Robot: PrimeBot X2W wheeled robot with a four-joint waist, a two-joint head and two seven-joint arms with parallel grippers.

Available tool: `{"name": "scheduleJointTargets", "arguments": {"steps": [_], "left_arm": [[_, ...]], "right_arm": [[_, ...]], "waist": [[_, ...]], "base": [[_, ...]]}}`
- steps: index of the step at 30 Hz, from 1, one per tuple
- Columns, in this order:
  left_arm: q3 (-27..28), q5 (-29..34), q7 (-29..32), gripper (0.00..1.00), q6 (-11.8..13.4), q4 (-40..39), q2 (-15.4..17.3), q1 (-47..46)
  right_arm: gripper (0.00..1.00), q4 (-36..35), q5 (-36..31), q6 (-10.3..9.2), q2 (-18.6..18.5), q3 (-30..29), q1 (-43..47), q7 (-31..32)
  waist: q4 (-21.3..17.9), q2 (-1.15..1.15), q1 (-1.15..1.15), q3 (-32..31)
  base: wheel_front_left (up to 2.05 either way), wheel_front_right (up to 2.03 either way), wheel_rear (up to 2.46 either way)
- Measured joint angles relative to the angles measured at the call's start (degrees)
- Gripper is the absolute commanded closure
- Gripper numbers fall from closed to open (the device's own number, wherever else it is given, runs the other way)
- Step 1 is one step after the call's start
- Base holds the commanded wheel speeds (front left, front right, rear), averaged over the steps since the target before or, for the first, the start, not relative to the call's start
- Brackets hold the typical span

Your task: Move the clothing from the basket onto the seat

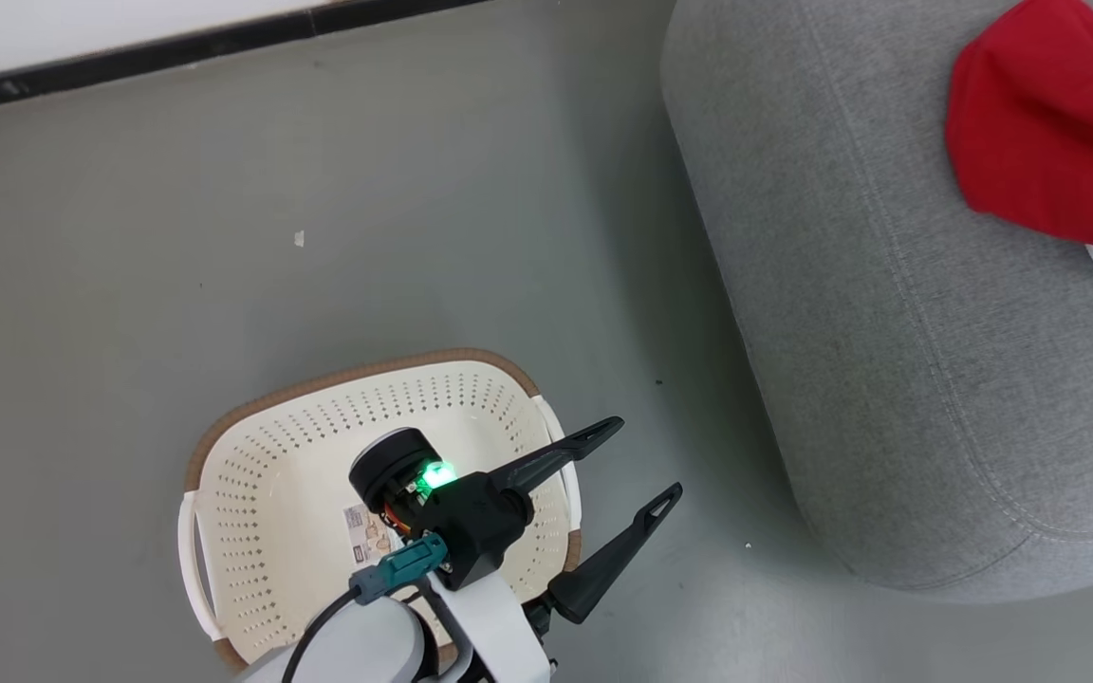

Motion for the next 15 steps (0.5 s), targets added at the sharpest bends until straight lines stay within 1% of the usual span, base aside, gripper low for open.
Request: {"name": "scheduleJointTargets", "arguments": {"steps": [5, 10, 15], "left_arm": [[0.2, 0.5, 0.3, 0.0, 0.0, -0.9, 0.8, -0.8], [0.7, 0.6, 0.8, 0.0, 0.0, -1.5, 1.1, -2.1], [0.9, 1.0, 1.3, 0.0, 0.0, -2.2, 1.2, -2.9]], "right_arm": [[1.0, 1.8, -0.2, 0.0, 0.1, -0.2, 0.0, 0.0], [1.0, 2.7, -1.5, 0.0, 2.6, 0.1, 0.0, 0.0], [1.0, 4.6, -1.4, 0.0, 2.9, 0.5, -0.1, 0.0]], "waist": [[0.7, 0.0, 0.0, 2.1], [1.4, 0.0, 0.0, 4.1], [1.9, 0.0, 0.0, 6.0]], "base": [[0.0, 0.0, 0.0], [0.0, 0.0, 0.0], [0.0, 0.0, 0.0]]}}
